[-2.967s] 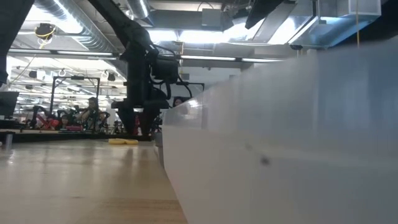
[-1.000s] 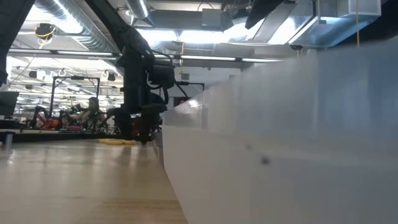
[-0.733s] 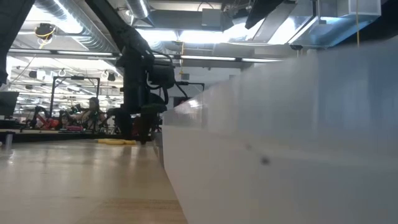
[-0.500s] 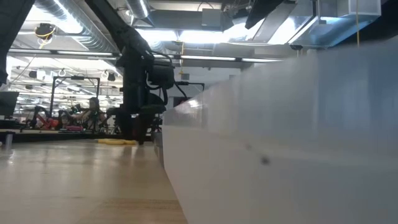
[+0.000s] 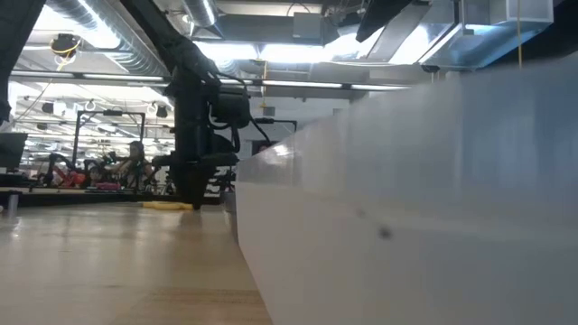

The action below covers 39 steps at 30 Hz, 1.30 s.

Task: Pack school essentials
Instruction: Put the yellow scissors into the supply box

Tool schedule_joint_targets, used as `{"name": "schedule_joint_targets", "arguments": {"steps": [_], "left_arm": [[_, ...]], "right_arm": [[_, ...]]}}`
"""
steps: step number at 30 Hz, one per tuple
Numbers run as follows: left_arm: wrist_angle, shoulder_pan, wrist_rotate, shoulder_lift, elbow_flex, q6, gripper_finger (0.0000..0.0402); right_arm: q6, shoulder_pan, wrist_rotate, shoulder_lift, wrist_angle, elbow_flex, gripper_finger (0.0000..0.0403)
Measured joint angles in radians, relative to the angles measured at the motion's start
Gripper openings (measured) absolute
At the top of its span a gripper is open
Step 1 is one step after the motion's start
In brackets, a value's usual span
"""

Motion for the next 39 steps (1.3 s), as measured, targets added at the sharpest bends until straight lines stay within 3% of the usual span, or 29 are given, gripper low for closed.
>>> {"name": "schedule_joint_targets", "arguments": {"steps": [7,19,23,28,39], "left_arm": [[0.016,-0.026,-0.017,0.000,-0.004,0.001,0.0023],[-0.014,-0.099,-0.038,0.003,0.008,0.028,0.0020],[-0.034,-0.145,-0.034,-0.011,0.021,0.028,0.0020],[-0.043,-0.217,0.067,-0.066,0.018,0.020,0.0019],[-0.040,-0.425,0.020,-0.138,0.021,0.019,0.0012]], "right_arm": [[0.002,0.000,0.000,0.000,0.000,0.000,0.0090],[0.001,0.000,0.000,0.000,0.000,0.000,0.0090],[0.002,0.000,0.000,0.000,0.000,0.000,0.0090],[0.002,0.000,0.000,0.000,0.008,0.000,0.0090],[-0.002,0.010,-0.027,-0.004,0.013,0.001,0.0090]]}}
